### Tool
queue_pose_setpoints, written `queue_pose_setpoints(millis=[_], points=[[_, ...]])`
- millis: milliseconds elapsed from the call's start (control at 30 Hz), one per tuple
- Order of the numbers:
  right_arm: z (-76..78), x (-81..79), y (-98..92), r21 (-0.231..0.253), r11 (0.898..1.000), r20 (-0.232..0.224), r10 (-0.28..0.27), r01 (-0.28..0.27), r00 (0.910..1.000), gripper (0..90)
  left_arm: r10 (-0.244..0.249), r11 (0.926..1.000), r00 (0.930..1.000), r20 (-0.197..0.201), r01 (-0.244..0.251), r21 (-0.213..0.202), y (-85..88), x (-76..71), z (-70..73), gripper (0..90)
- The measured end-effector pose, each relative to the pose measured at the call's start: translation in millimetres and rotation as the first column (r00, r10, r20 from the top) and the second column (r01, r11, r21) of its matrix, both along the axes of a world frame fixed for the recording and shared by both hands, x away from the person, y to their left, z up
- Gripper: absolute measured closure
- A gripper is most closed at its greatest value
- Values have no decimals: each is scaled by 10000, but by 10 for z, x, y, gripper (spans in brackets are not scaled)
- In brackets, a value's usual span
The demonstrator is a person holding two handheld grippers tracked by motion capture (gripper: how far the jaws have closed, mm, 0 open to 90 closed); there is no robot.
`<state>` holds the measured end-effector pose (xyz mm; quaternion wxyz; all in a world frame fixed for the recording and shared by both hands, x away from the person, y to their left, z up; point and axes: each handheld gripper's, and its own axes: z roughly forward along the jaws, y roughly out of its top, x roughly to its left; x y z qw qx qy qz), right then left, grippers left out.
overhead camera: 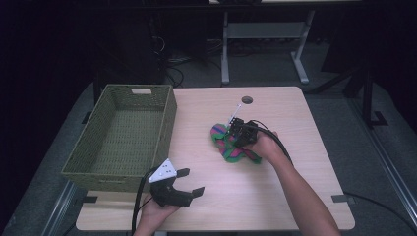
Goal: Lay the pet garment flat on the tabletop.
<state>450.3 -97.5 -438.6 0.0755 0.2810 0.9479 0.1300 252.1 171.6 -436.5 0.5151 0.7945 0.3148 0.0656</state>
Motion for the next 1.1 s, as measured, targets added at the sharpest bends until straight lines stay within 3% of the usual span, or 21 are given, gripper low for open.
queue_pose_setpoints(millis=[167,367,600,1067,1100], points=[[7,8,-16,156,9996,-86,-217,219,9997,723,34,10000,10000,13,-34,-44,11,1,-1,126],[26,54,-113,882,9944,-514,-537,581,9972,733,37,10000,10000,-25,-37,-20,23,10,-4,127],[108,51,-242,1608,9839,-542,-705,784,9960,738,63,10000,10000,-19,-63,-43,16,9,-7,127],[329,-5,-411,2333,9684,-489,-794,886,9956,742,-24,10000,10000,-23,24,79,1,2,-6,127],[377,-18,-445,2500,9636,-464,-861,950,9952,743,-22,10000,10000,-21,22,71,1,1,-6,127]])
